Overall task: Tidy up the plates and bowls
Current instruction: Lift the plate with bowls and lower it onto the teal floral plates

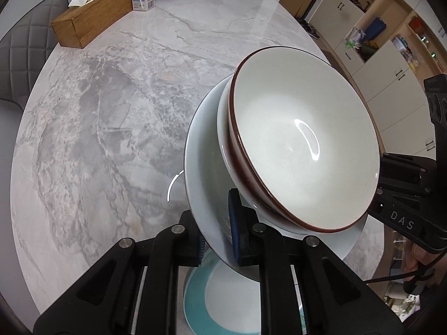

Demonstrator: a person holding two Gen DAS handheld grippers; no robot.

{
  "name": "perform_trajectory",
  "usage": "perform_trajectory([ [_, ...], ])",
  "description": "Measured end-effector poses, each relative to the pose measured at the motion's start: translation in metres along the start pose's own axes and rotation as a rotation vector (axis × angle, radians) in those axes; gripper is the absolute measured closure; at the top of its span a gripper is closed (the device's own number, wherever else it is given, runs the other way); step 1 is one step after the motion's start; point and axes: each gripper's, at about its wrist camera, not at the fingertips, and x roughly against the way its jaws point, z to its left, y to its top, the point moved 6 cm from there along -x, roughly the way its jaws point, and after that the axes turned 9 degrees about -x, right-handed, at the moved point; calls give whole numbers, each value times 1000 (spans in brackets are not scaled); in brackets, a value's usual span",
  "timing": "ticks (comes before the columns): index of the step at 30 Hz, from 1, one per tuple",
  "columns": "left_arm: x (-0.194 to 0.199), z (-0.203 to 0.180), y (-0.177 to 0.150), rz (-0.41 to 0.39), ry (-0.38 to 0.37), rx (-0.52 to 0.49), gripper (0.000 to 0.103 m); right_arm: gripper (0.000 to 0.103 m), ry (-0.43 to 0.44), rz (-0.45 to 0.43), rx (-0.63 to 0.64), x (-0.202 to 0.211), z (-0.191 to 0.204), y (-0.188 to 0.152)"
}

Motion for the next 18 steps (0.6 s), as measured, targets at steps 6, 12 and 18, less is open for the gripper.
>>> perform_trajectory([
  [6,16,-18,-42,12,-12,-15,90,89,-5,-1,-16,13,4,-42],
  [12,10,-30,-87,52,-26,-19,90,89,-13,27,-51,9,3,-87],
  [18,3,-34,-112,70,-26,-24,90,89,-20,40,-69,2,3,-111],
])
